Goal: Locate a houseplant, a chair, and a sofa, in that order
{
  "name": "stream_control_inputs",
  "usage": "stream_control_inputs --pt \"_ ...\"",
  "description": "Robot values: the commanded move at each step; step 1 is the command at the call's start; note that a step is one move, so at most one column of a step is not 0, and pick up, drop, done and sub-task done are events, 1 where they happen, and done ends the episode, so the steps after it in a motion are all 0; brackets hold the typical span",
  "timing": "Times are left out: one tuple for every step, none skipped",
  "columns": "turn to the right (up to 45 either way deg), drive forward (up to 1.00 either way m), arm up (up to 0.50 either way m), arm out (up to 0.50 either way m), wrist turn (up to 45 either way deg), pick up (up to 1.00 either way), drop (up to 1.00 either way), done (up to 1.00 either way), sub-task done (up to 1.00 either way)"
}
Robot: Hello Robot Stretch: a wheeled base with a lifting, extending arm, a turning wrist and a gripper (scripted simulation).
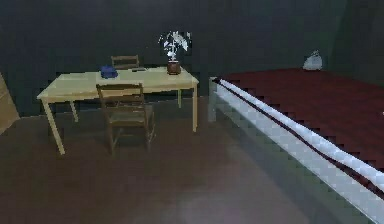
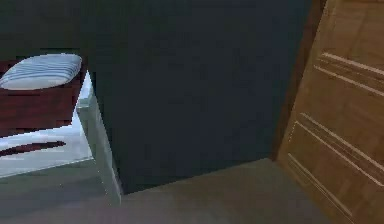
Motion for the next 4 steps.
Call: stream_control_inputs --pt "0.0 1.0 0.0 0.0 0.0 0.0 0.0 0.0 0.0" --pt "6.0 0.0 0.0 0.0 0.0 0.0 0.0 0.0 0.0" --pt "0.0 0.5 0.0 0.0 0.0 0.0 0.0 0.0 0.0" --pt "-18.0 0.0 0.0 0.0 0.0 0.0 0.0 0.0 0.0"
